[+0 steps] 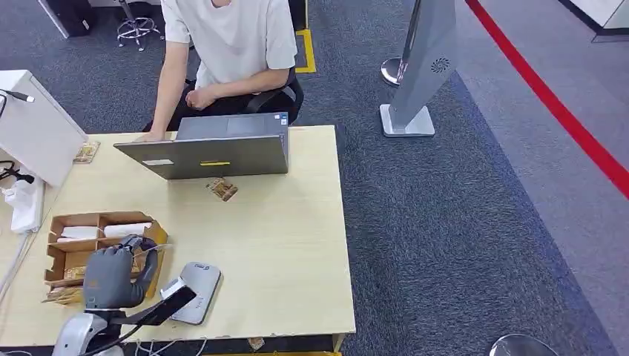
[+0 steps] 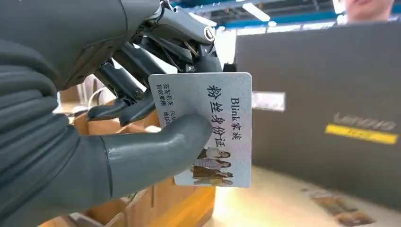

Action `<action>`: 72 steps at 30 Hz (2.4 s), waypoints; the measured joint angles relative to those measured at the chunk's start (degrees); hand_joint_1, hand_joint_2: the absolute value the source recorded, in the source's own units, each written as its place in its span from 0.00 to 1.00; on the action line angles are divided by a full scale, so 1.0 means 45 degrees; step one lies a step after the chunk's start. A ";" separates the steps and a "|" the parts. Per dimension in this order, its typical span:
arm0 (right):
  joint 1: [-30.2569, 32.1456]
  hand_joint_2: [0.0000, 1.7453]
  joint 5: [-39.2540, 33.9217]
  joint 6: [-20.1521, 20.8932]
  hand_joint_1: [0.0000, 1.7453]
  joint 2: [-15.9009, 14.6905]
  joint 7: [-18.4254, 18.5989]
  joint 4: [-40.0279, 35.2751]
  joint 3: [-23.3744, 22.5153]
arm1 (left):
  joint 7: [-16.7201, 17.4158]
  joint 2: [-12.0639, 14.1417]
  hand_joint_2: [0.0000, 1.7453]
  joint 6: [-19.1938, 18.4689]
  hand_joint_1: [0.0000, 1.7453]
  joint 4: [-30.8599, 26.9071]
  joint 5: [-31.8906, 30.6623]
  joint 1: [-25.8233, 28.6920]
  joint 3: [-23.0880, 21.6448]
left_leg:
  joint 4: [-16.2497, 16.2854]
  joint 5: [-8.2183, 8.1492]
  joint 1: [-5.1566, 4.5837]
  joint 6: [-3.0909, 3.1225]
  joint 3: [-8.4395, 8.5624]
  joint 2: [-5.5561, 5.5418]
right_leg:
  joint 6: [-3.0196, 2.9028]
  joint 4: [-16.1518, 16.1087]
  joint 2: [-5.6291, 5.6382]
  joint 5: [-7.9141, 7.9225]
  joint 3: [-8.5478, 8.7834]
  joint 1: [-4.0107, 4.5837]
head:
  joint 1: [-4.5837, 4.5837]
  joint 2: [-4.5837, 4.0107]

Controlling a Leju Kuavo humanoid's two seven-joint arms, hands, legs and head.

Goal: Pass the card to the sensor for recognition and then transmit it.

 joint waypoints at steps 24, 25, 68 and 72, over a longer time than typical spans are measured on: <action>0.0000 1.00 0.0165 -0.0053 0.00 0.0083 -0.0058 0.0000 -0.0709 | 0.1783 0.0568 1.00 0.0500 1.00 -0.1536 -0.3332 0.1274 -0.2391 | -0.0001 -0.0001 0.0000 0.0000 -0.0002 -0.0002 | 0.0002 0.0000 -0.0002 -0.0004 -0.0002 0.0000 | 0.0000 0.0000; 0.0001 1.00 0.0170 -0.0058 0.00 0.0092 -0.0058 0.0000 -0.0748 | 0.1817 0.0617 1.00 0.0495 1.00 -0.1565 -0.3444 0.1318 -0.2532 | -0.0001 -0.0001 0.0000 0.0000 -0.0002 -0.0002 | 0.0002 0.0000 -0.0002 -0.0004 -0.0001 0.0000 | 0.0000 0.0000; 0.0146 1.00 0.0593 -0.0107 0.00 0.0136 -0.0063 -0.0005 -0.1948 | 0.3502 0.1953 1.00 0.0923 1.00 -0.1876 -0.4133 0.2037 -0.4061 | -0.0013 -0.0014 0.0004 -0.0015 -0.0004 -0.0011 | -0.0017 -0.0001 -0.0012 -0.0039 -0.0002 0.0003 | -0.0005 0.0000; 0.0147 1.00 0.0646 -0.0102 0.00 0.0136 -0.0063 -0.0005 -0.2001 | 0.3488 0.2152 1.00 0.0928 1.00 -0.2133 -0.4114 0.2424 -0.3702 | -0.0014 -0.0014 0.0004 -0.0014 -0.0004 -0.0015 | -0.0017 -0.0001 -0.0013 -0.0039 0.0002 0.0003 | 0.0000 0.0000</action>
